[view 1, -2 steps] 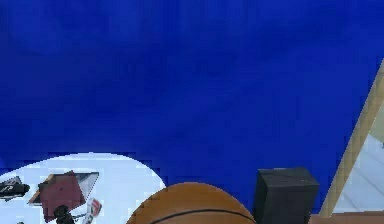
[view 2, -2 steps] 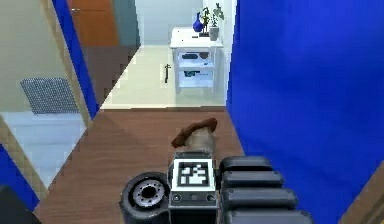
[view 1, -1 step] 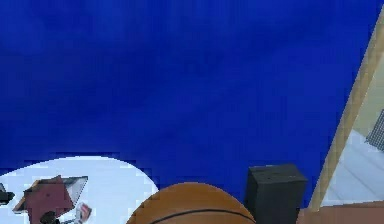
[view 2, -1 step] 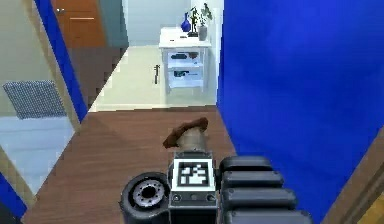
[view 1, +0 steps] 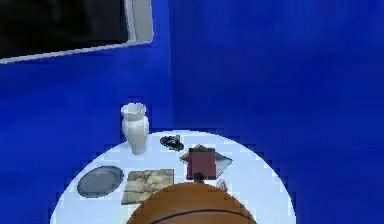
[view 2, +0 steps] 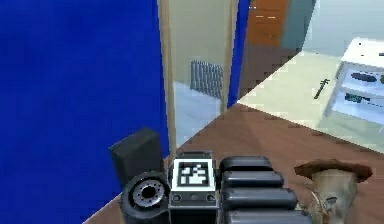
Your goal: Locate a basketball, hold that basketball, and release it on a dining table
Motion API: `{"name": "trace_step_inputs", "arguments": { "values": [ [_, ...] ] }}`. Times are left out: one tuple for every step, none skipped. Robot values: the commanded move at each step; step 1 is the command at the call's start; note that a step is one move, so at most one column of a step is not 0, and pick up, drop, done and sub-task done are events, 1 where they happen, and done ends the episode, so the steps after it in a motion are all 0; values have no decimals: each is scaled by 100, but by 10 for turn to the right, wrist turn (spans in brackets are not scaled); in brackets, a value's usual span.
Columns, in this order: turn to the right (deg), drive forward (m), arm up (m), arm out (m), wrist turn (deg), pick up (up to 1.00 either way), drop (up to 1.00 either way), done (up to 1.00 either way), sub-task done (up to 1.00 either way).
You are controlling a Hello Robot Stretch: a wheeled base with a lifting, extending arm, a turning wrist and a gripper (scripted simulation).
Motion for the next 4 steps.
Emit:
{"name": "trace_step_inputs", "arguments": {
  "values": [
    [-30, 0, 0, 0, 0, 0, 0, 0, 0],
    [-450, 0, 0, 0, 0, 0, 0, 0, 0],
    [-360, 0, 0, 0, 0, 0, 0, 0, 0],
    [0, 35, 0, 0, 0, 0, 0, 0, 0]
  ]
}}
